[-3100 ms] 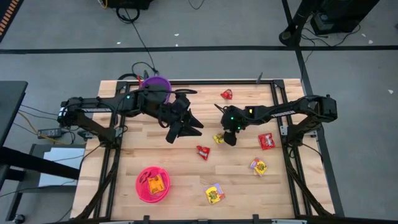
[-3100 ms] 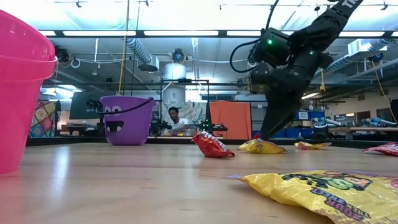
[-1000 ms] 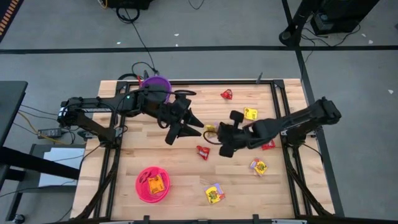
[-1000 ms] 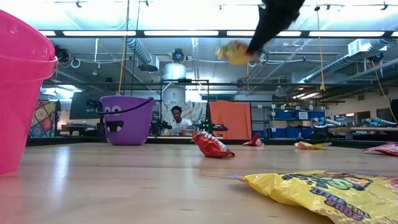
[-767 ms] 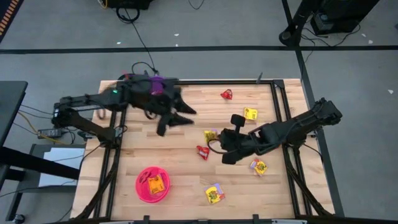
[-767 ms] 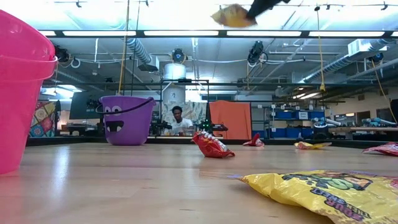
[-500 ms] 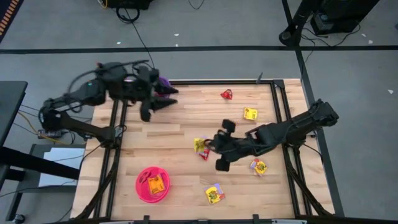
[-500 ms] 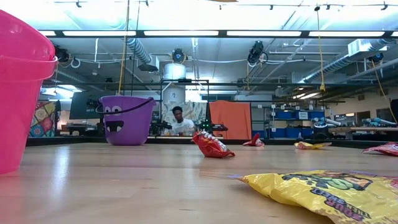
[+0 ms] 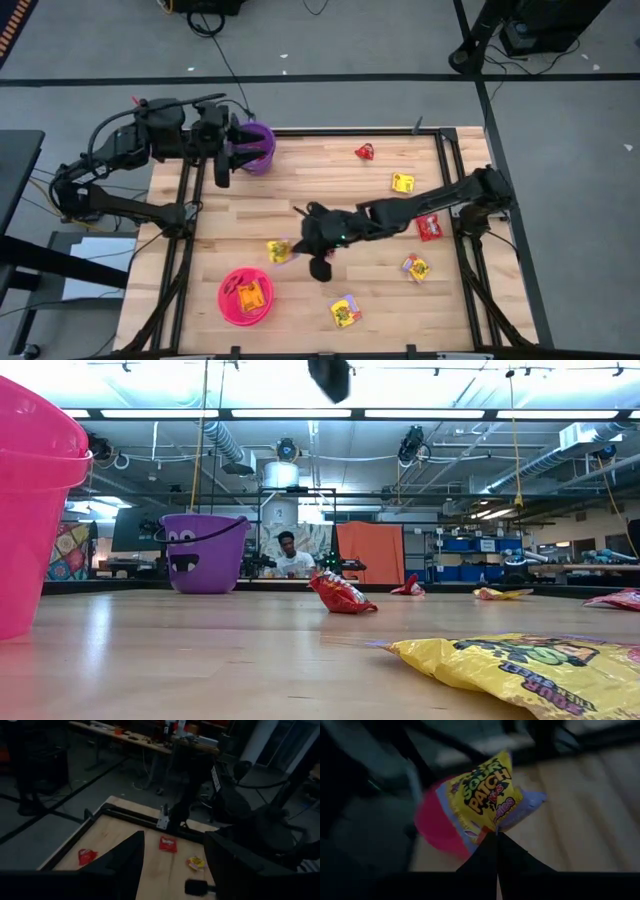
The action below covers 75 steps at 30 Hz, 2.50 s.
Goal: Sort candy by brand, put in halloween buckets
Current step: Put the yellow candy into the pink bucket
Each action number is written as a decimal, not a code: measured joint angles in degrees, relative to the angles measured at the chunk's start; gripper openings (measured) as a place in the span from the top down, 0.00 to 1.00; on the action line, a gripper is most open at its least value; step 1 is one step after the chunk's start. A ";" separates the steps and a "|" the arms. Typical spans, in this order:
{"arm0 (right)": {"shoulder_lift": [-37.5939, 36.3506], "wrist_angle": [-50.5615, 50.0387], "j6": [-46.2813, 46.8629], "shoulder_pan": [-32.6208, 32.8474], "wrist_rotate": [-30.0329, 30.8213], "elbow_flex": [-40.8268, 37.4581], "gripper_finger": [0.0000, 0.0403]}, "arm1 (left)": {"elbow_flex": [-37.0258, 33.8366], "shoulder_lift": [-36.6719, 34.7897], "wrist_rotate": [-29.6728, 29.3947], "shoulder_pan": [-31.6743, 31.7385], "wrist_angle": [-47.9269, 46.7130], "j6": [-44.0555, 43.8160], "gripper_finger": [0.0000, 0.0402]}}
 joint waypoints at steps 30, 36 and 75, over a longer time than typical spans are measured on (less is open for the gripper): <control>20.28 41.72 50.86 -3.98 -39.56 -0.07 0.99 | 0.00 -2.89 -0.30 0.00 -3.16 -0.66 0.48; 20.28 40.59 50.78 -3.87 -37.91 -0.04 0.99 | 0.00 -2.86 -0.31 0.00 -3.70 -1.99 0.48; 20.28 27.41 29.17 -4.53 -28.92 6.00 0.99 | 0.00 0.15 -0.39 0.00 -3.16 -2.14 0.48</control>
